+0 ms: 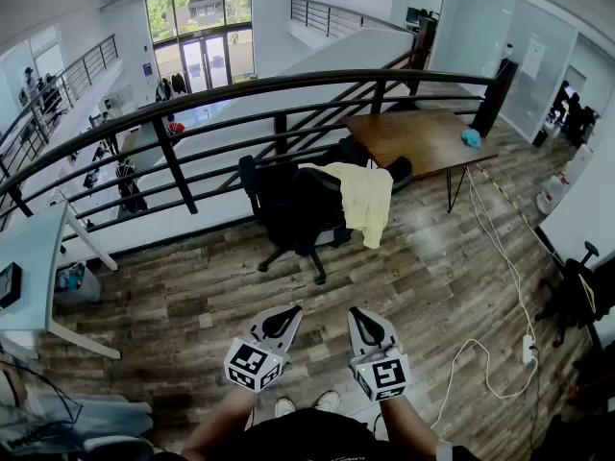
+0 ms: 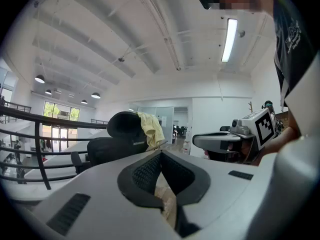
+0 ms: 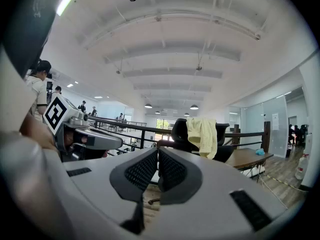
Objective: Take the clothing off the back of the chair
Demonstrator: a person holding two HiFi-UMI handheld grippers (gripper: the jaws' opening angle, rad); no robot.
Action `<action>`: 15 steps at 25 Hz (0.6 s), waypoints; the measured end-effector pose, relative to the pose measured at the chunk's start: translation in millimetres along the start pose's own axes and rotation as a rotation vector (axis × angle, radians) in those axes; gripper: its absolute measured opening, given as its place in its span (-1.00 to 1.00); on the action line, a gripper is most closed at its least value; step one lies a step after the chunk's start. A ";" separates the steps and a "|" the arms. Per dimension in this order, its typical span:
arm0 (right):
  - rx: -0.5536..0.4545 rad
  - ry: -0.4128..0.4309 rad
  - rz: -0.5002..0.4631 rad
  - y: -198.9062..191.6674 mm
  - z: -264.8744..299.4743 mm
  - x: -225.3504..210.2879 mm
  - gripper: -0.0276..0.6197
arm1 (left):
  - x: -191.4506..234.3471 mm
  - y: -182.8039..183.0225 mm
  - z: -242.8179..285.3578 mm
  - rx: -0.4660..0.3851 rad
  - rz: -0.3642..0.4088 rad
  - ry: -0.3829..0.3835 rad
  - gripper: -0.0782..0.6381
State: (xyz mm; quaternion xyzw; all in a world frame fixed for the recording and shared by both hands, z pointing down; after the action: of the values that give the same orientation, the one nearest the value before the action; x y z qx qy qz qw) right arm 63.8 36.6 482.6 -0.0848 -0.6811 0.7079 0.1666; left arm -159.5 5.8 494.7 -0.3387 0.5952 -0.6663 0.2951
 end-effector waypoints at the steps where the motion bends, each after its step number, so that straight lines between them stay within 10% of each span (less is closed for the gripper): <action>1: 0.004 -0.002 -0.005 -1.5 -1.1 -1.3 -0.84 | -1.3 0.0 0.7 0.001 0.001 -0.001 -0.75; 15: -0.105 0.001 0.021 7.6 -4.8 -0.7 -0.84 | -11.0 -0.3 -0.7 0.016 0.011 0.002 -0.74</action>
State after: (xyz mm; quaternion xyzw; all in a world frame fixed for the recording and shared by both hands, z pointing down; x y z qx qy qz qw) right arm 65.2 40.7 474.7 -0.1009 -0.7163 0.6729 0.1549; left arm -153.5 15.0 493.9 -0.3322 0.5921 -0.6698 0.3007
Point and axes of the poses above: the fingertips, and each gripper's own axes: z forward along the fingers, x to its left, y out of its top, the point moved 10 cm from there along -z, backward along the fingers, and after that the axes turned 8 degrees about -y, right-handed, at the moved point
